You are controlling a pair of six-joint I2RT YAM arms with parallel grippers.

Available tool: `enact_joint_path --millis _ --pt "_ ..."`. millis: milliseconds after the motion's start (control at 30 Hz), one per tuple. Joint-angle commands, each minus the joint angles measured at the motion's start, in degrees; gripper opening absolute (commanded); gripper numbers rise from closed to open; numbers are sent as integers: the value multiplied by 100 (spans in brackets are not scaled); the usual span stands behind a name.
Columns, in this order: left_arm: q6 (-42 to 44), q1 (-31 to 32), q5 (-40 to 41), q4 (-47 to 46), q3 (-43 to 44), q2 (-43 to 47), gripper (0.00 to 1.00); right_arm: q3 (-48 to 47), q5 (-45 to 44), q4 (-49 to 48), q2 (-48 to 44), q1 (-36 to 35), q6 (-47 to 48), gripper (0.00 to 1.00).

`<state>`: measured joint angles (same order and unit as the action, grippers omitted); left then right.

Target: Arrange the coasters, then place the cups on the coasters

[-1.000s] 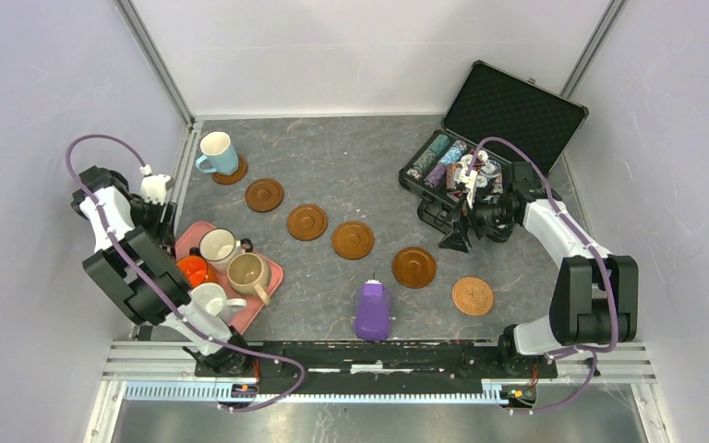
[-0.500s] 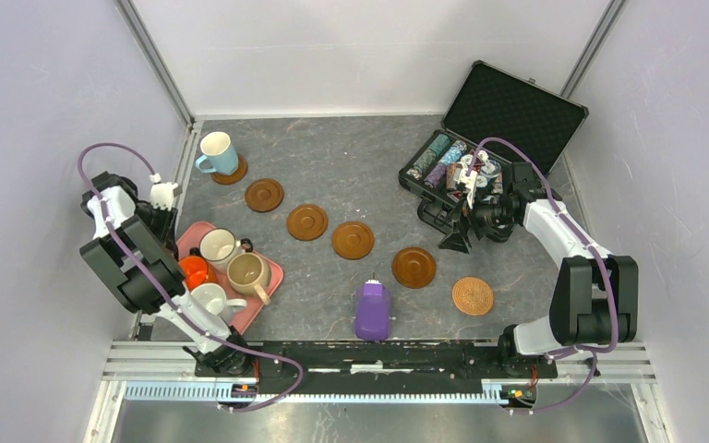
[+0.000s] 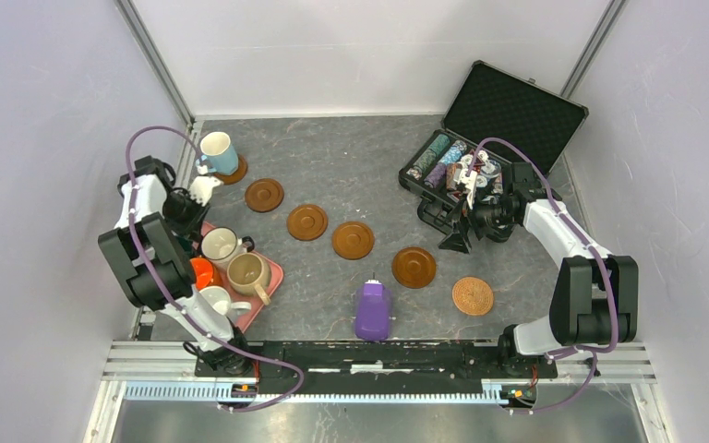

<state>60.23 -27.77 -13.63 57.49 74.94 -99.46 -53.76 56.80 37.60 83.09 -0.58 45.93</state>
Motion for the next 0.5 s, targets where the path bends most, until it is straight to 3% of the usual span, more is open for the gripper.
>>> enact_joint_path --millis 0,367,467 --pt "895 231 -113 175 -1 183 18 -38 148 36 -129 23 83 98" --pt "2404 328 88 435 -211 548 24 -45 139 63 -133 23 80 98" --pt "2427 326 106 436 -237 733 38 -47 139 68 -140 25 83 98"
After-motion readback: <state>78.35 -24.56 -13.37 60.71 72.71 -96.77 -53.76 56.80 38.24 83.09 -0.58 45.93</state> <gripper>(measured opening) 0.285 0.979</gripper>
